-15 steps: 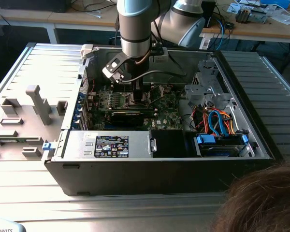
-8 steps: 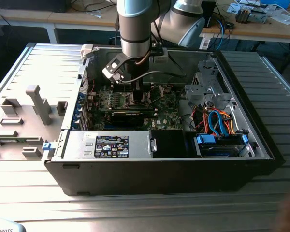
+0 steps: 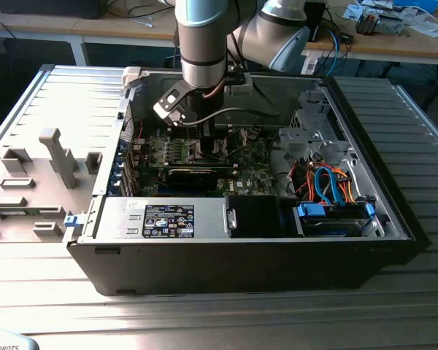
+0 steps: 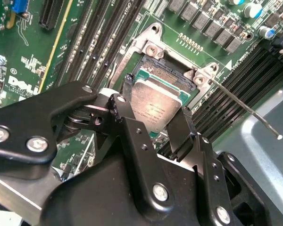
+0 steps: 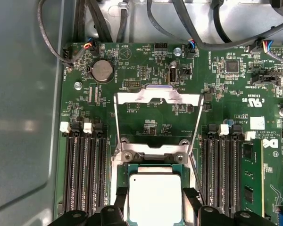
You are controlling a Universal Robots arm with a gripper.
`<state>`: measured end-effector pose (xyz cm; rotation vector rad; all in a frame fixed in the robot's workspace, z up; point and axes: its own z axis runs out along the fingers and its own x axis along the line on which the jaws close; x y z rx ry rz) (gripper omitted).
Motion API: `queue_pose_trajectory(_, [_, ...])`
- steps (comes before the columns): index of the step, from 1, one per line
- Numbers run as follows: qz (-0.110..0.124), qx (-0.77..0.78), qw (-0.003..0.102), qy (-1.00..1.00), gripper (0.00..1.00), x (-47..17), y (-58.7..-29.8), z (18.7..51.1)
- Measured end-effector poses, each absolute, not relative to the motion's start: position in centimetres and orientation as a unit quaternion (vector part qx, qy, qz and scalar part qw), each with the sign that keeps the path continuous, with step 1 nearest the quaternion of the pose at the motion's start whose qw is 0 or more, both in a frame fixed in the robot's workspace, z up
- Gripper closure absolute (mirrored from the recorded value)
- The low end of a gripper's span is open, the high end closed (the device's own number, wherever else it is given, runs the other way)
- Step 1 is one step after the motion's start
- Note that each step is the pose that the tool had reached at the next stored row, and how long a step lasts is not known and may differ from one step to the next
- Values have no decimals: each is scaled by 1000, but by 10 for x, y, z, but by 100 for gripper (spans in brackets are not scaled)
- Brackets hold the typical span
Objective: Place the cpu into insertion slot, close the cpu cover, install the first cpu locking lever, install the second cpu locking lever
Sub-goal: 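Place the cpu into insertion slot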
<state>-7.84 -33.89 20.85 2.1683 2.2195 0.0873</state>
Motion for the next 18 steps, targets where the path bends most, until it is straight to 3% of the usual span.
queue_pose_trajectory(18, [26,713,21,700,46,-79,-337,201])
